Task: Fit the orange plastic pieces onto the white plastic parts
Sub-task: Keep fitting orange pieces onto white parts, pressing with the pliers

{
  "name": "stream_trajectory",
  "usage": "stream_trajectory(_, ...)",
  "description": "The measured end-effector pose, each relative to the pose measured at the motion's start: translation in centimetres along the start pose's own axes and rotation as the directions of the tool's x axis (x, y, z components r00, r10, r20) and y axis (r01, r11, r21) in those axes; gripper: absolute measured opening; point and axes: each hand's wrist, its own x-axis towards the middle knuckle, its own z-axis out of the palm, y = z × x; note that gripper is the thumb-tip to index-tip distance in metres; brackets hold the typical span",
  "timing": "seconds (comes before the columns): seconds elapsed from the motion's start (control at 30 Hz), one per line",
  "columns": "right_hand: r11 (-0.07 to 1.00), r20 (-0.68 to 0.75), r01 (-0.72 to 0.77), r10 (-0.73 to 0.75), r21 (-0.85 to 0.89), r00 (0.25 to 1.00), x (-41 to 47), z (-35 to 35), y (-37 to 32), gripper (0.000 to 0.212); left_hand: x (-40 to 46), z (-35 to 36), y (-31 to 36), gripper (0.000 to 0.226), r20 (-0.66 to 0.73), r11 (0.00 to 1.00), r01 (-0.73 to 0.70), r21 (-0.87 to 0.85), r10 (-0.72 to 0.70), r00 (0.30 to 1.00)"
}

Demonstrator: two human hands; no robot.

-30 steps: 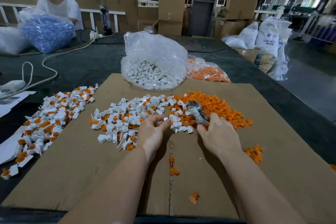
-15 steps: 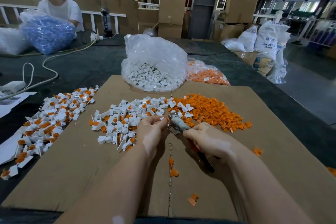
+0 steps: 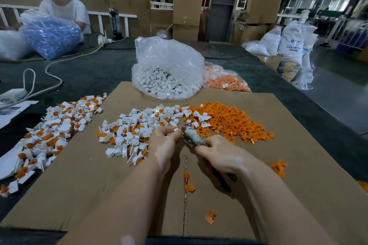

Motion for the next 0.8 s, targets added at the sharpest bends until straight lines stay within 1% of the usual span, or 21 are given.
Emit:
stream_trajectory(0.07,0.999,-0.054,0.009,-0.012,-0.052,0.998,0.2,0.5,0.2,0.019,-0.1,0.0,0.0,0.02,0.014,1.0,0.005,-0.013,-0.005,1.0)
stream_trajectory(0.27,0.996,-0.139,0.01,-0.023,-0.093,0.99,0.7,1.3,0.7,0.013,-0.2,0.0,-0.1,0.018,0.023,1.0,-0.015,0.019,0.015,1.0)
stream_trajectory(0.33,0.994,-0.168,0.006,-0.025,-0.111,0.985,0.7,1.5,1.0,0.016,-0.1,0.0,-0.3,0.017,0.018,0.998,-0.037,0.047,0.037,0.999)
stream_trajectory(0.4,0.997,-0.212,0.02,-0.036,-0.078,0.977,0.6,1.7,1.4,0.02,0.0,-0.1,-0.4,0.019,0.01,0.997,-0.046,0.055,0.045,0.999)
stream_trajectory(0.47,0.998,-0.3,0.017,-0.033,-0.055,0.954,0.6,1.6,1.7,0.029,-0.1,-0.2,-0.5,0.019,0.01,0.998,-0.058,0.034,0.058,0.998)
stream_trajectory(0.5,0.997,-0.358,0.0,-0.03,-0.082,0.933,0.6,1.5,2.0,0.031,-0.1,-0.2,-0.7,0.017,0.014,0.996,-0.081,0.037,0.081,0.997)
stream_trajectory(0.57,0.98,-0.472,-0.067,-0.03,-0.187,0.881,0.9,1.1,2.6,0.039,-0.2,-0.4,-1.1,0.012,0.027,0.978,-0.166,0.125,0.164,0.986)
stream_trajectory(0.63,0.941,-0.56,-0.155,-0.042,-0.3,0.827,1.2,0.5,3.4,0.047,-0.1,-0.6,-1.6,0.012,0.059,0.927,-0.266,0.266,0.259,0.964)
stream_trajectory(0.7,0.89,-0.597,-0.224,-0.065,-0.396,0.8,1.5,0.1,4.3,0.052,0.1,-0.6,-1.9,0.019,0.1,0.867,-0.322,0.38,0.308,0.946)
stream_trajectory(0.8,0.827,-0.608,-0.283,-0.087,-0.486,0.789,1.8,-0.3,5.5,0.06,0.3,-0.4,-2.1,0.024,0.132,0.824,-0.338,0.455,0.313,0.94)
